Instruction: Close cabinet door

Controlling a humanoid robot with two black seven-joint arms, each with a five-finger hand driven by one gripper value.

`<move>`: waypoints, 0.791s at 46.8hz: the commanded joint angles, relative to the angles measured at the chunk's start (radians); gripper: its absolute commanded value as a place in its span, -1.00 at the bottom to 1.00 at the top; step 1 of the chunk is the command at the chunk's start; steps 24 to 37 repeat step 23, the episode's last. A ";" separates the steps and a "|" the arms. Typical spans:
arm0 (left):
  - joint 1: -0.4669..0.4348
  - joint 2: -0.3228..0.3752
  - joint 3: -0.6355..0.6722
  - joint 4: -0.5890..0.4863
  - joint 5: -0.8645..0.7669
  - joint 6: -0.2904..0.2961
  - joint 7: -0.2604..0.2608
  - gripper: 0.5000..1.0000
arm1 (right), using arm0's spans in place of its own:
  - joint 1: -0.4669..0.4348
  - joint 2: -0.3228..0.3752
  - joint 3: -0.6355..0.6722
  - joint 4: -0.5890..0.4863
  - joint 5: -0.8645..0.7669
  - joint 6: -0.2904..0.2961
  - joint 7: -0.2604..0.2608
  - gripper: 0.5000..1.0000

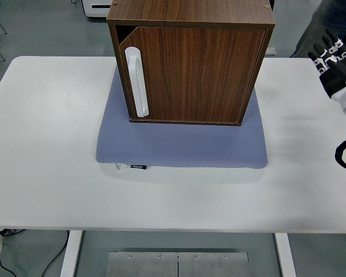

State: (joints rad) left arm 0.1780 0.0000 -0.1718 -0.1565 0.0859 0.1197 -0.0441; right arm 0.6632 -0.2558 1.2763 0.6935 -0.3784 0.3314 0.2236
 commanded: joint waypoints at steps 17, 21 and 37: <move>0.000 0.000 0.000 0.000 0.000 0.000 0.000 1.00 | 0.001 0.003 -0.017 -0.003 -0.008 -0.008 0.008 1.00; 0.000 0.000 0.000 0.000 0.000 0.000 0.001 1.00 | 0.000 0.012 -0.017 -0.003 -0.007 -0.008 0.013 1.00; 0.000 0.000 0.000 0.000 0.000 0.000 0.001 1.00 | -0.002 0.013 -0.017 -0.003 -0.008 -0.011 0.014 1.00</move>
